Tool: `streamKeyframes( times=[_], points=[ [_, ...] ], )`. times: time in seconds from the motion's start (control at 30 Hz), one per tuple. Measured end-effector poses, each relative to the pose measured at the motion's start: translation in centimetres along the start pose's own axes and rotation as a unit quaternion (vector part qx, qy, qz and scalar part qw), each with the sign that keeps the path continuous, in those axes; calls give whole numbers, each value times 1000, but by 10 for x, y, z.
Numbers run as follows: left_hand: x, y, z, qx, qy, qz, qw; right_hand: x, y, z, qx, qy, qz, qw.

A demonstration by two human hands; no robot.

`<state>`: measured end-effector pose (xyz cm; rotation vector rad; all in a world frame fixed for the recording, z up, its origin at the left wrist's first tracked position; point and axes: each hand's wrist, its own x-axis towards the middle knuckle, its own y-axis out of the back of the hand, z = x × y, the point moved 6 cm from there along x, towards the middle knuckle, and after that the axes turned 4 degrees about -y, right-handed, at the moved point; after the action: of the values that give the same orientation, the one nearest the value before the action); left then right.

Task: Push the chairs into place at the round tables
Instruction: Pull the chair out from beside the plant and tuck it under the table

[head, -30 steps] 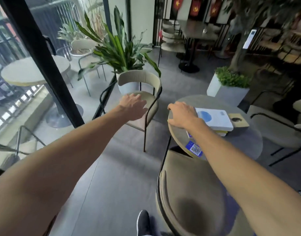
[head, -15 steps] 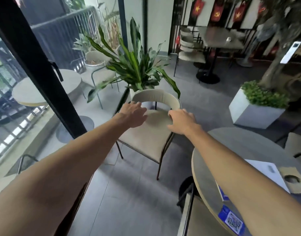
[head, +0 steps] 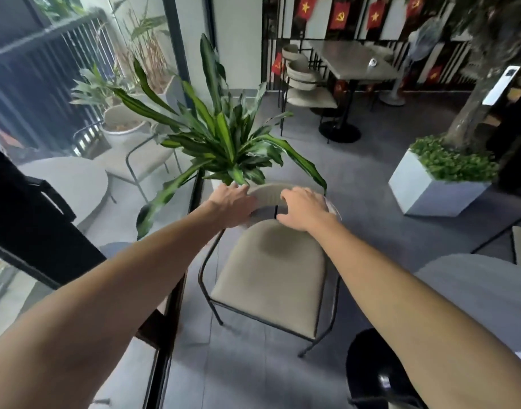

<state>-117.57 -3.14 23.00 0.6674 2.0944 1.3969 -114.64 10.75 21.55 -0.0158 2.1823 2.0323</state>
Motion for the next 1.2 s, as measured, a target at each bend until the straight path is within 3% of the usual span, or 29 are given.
streamKeyframes(
  times=[0.23, 0.53, 0.67, 0.9, 1.0, 1.13, 1.2],
  points=[
    [84, -45, -90, 29, -68, -24, 997, 106, -19, -48, 23, -62, -25, 997],
    [206, -124, -130, 102, -174, -12, 979, 232, -97, -63, 77, -179, -64, 979],
    [247, -181, -125, 167, -248, -29, 954, 253, -138, -74, 100, -230, -101, 963],
    [320, -247, -112, 301, -403, 4, 865, 285, -209, -87, 167, -319, -102, 927],
    [337, -275, -105, 290, -432, -31, 853, 302, -236, -98, 186, -338, -80, 919],
    [353, -296, -99, 248, -437, -2, 864, 334, -271, -103, 180, -339, -54, 922],
    [358, -307, -98, 250, -472, 26, 845, 346, -287, -101, 163, -336, -59, 926]
  ],
)
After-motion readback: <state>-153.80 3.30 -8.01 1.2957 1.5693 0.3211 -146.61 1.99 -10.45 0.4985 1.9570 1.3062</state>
